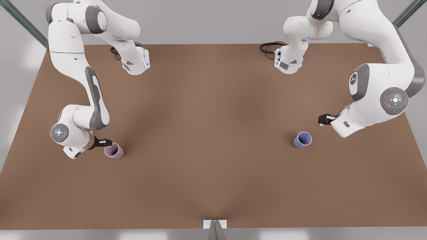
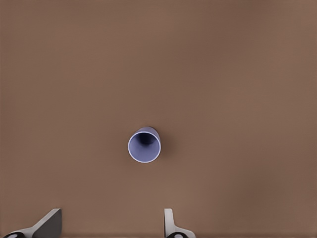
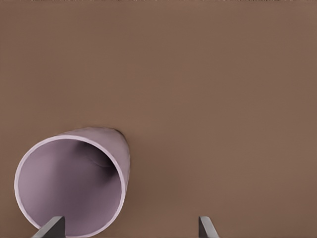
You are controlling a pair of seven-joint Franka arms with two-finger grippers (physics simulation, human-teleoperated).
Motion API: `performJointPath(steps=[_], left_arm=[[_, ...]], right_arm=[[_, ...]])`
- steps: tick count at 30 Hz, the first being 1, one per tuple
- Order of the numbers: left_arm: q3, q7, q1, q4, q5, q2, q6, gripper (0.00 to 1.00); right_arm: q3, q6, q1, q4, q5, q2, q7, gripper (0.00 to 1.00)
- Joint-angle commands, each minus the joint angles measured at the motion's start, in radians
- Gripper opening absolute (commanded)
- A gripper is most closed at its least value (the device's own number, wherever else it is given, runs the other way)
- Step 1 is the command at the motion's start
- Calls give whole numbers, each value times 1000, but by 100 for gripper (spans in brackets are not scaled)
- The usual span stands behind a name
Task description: Stack the cups, with the pink cup at the bottom and the purple cup at the top
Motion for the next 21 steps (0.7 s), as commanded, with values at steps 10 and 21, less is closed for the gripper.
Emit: performJointPath(steps=[10,21], left_arm=[[11,2,2,0,0,14,-5,100],[11,2,2,-1,0,12,-9,100]], right_arm=[[3,135,-2,-7,11,93,-59,90],[6,132,13,-1,37,98,-50,21]])
